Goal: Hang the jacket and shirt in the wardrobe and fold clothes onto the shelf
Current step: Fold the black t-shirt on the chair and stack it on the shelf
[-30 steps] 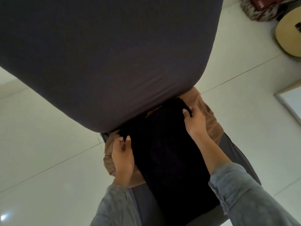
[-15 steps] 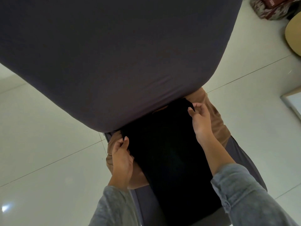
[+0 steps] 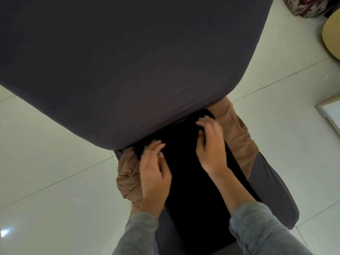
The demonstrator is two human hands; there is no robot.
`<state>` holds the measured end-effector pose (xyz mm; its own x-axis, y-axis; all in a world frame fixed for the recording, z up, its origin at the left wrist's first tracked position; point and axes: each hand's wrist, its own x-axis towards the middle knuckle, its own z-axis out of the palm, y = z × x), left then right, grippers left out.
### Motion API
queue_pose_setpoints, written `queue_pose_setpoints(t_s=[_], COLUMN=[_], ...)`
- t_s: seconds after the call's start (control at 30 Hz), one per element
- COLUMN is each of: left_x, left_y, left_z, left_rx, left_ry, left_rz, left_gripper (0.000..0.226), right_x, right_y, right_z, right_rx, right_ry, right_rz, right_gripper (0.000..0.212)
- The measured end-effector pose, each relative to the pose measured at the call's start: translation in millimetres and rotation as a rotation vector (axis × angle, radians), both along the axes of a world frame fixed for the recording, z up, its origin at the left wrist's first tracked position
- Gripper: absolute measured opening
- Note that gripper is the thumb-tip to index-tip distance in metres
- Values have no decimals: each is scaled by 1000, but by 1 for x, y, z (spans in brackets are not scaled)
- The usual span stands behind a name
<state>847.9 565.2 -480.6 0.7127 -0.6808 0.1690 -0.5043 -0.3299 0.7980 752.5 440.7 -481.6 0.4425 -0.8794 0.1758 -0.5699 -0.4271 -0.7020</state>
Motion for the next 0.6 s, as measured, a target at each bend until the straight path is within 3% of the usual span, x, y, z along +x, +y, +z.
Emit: queue_pose_setpoints(t_s=[0.07, 0.17, 0.33, 0.43, 0.6], left_x=[-6, 2, 19, 16, 11], left_y=[-1, 2, 15, 16, 20], left_z=[-17, -36, -46, -43, -37], left_rx=[180, 461, 614, 665, 718], left_ry=[-145, -328, -385, -385, -346], left_rz=[-305, -419, -368, -305, -243], left_gripper=[39, 51, 61, 66, 73], right_x=[-1, -7, -12, -26, -67], right_y=[12, 16, 20, 31, 71], right_z=[-14, -28, -36, -35, -37], right_rx=[2, 50, 56, 129, 177], right_ry=[135, 371, 582, 599, 546], right_rz=[218, 218, 23, -156, -253], right_gripper=[41, 53, 63, 64, 59])
